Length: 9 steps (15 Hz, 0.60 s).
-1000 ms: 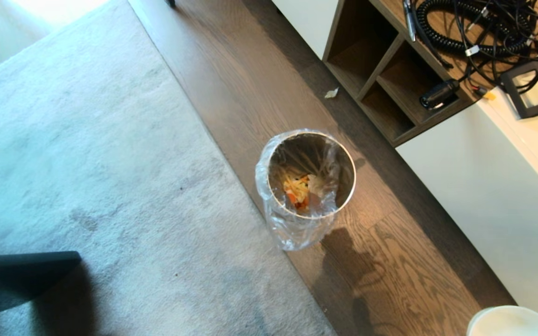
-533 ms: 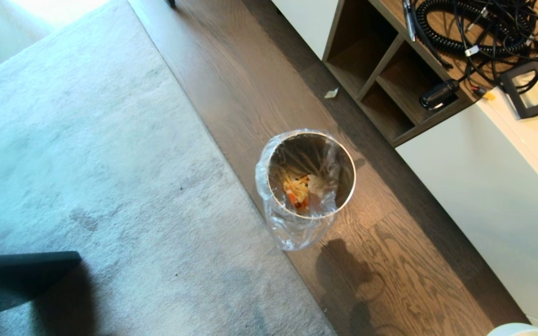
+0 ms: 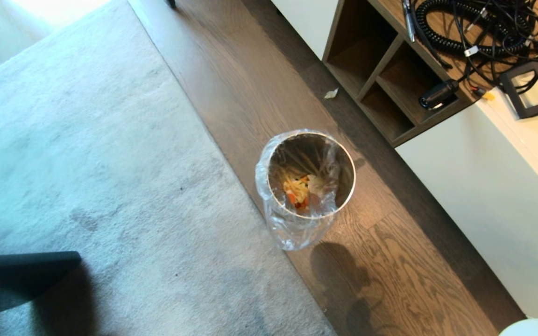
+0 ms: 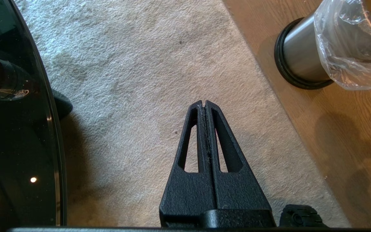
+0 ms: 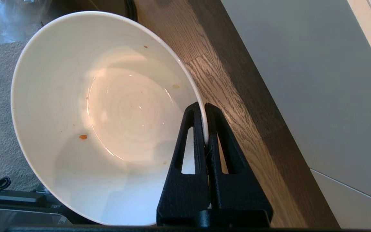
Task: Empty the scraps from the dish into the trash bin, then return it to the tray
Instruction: Pick up the plate with leftover food
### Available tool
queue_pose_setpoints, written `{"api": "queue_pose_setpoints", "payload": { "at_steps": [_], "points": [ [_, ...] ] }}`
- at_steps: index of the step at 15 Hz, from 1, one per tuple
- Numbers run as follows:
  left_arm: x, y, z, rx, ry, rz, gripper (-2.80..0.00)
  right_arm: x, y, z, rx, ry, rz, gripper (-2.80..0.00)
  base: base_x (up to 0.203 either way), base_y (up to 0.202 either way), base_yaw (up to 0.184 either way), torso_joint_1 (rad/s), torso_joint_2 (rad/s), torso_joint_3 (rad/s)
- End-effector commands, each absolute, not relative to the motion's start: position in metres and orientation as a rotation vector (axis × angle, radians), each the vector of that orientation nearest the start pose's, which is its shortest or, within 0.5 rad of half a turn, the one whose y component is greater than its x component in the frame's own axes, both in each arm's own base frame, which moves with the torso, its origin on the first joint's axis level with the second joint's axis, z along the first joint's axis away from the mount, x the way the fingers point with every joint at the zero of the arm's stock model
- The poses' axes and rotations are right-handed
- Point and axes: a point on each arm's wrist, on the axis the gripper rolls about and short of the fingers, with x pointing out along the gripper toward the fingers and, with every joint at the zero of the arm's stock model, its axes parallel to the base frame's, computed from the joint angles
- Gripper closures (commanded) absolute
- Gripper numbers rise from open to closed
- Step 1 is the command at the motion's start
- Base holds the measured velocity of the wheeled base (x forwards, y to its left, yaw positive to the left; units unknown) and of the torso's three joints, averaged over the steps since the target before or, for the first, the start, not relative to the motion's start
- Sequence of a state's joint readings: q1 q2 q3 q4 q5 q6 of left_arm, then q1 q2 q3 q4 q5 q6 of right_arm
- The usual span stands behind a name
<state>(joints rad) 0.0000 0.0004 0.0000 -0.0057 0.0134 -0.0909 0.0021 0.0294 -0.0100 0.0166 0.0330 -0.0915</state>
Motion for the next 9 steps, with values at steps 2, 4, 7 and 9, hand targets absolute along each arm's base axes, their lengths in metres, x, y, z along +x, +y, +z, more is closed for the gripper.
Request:
{"api": "queue_pose_setpoints", "payload": {
  "at_steps": [2,4,7,9],
  "points": [
    [-0.0228,0.0003,0.0761,-0.092,-0.007,0.014,0.0,-0.0233,0.0007,0.0756,-0.063,0.008,0.034,0.0,0.0,0.0,0.0,0.0,0.0,0.0],
    [-0.0228,0.0003,0.0761,-0.092,-0.007,0.014,0.0,-0.0234,0.0004,0.0759,-0.042,0.008,0.022,0.0,0.0,0.0,0.0,0.0,0.0,0.0],
    [-0.0228,0.0003,0.0761,-0.092,-0.007,0.014,0.0,-0.0233,0.0001,0.0759,-0.005,0.006,0.006,0.0,0.0,0.0,0.0,0.0,0.0,0.0],
    [-0.0228,0.0003,0.0761,-0.092,-0.007,0.014,0.0,-0.0233,0.0,0.0761,-0.005,0.005,0.003,0.0,0.0,0.0,0.0,0.0,0.0,0.0]
  ]
}}
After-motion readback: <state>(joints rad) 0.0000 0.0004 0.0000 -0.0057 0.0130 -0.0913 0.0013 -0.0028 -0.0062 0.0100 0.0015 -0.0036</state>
